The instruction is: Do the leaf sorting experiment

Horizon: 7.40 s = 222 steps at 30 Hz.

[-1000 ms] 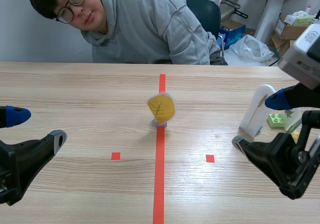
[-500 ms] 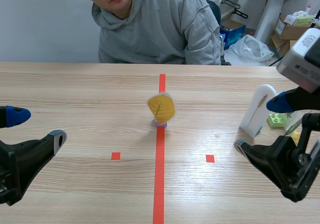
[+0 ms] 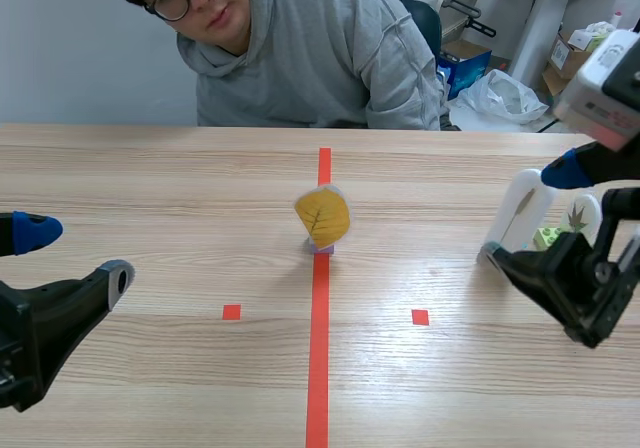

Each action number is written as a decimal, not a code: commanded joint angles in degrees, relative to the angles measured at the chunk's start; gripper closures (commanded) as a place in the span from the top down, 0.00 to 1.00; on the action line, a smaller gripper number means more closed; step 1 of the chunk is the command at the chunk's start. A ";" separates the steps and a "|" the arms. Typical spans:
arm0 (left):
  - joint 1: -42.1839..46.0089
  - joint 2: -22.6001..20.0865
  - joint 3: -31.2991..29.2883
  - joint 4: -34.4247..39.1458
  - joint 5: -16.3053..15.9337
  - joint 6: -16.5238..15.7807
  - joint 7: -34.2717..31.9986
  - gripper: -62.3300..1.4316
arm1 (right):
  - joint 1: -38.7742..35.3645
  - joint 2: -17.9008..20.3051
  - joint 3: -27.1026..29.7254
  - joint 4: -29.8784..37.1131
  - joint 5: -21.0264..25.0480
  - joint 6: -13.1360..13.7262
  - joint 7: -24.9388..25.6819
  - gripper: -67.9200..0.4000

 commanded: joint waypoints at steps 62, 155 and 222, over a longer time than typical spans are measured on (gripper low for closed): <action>-0.04 1.25 -0.11 0.83 -0.76 -0.11 0.48 0.82 | 53.51 -18.60 -41.90 -67.28 -19.34 3.30 25.14 0.48; -0.04 1.25 -0.11 0.83 -0.76 -0.11 0.66 0.82 | 19.71 -8.22 9.18 -47.01 -11.15 -16.33 11.82 0.40; -0.04 1.25 -0.11 0.83 -1.20 -0.11 -0.81 0.82 | -11.41 -9.20 3.04 1.62 8.13 5.81 6.36 0.70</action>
